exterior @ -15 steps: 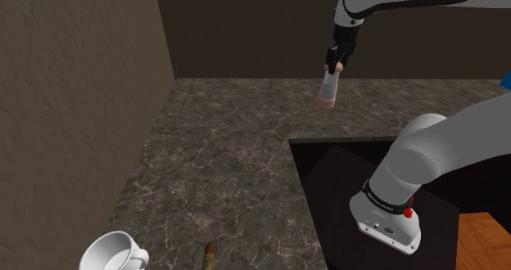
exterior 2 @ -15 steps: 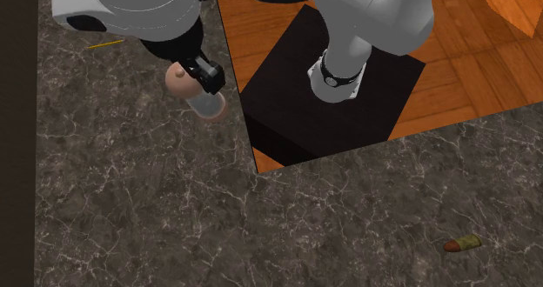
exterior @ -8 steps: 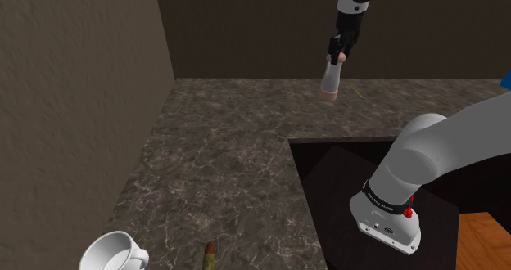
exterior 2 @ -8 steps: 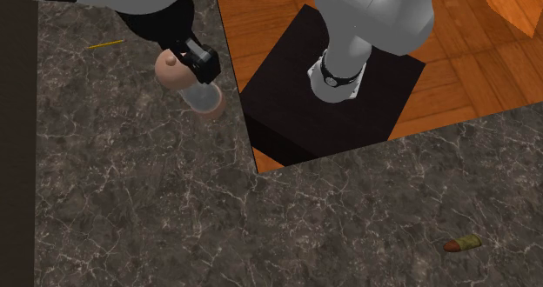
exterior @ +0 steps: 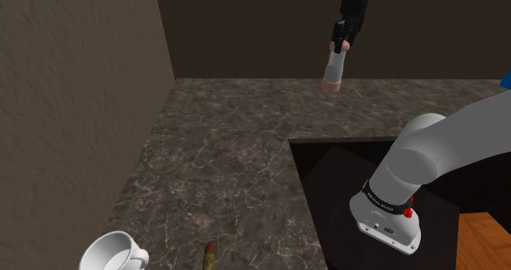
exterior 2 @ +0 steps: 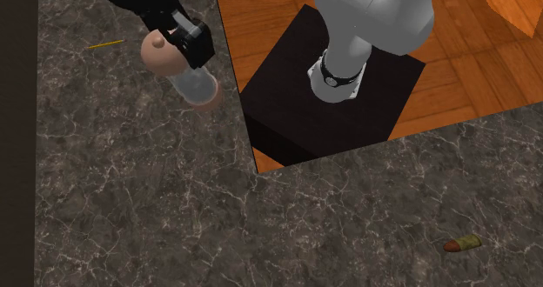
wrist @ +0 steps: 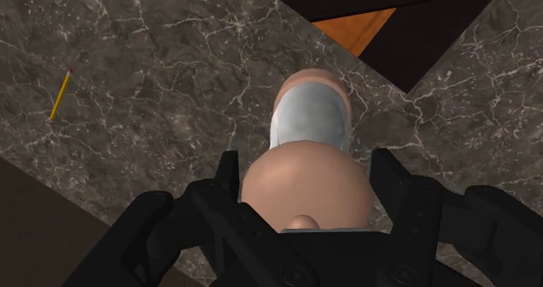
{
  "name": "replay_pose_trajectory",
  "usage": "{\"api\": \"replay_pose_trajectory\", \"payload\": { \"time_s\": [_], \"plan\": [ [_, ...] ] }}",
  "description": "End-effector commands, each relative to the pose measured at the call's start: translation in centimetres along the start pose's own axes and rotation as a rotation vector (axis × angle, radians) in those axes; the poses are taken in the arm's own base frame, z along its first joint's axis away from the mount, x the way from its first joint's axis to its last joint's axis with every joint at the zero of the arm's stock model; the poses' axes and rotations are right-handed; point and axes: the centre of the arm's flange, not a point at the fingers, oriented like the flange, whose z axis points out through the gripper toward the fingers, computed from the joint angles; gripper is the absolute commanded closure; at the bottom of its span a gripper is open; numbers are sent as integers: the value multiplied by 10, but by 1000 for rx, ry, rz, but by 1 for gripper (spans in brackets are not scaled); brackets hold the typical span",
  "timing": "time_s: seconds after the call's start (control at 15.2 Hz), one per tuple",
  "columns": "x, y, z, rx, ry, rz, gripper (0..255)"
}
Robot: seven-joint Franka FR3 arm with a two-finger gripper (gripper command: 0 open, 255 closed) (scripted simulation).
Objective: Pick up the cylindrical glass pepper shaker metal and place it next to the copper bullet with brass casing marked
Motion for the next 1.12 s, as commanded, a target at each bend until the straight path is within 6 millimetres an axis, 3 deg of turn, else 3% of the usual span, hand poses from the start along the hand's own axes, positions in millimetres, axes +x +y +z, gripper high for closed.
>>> {"api": "replay_pose_trajectory", "payload": {
  "time_s": [0.0,0.4,1.06],
  "plan": [
    [0,2,-11,0,0,0,255],
    [0,7,-40,0,0,0,255],
    [-48,-115,-58,0,0,0,255]
  ]
}}
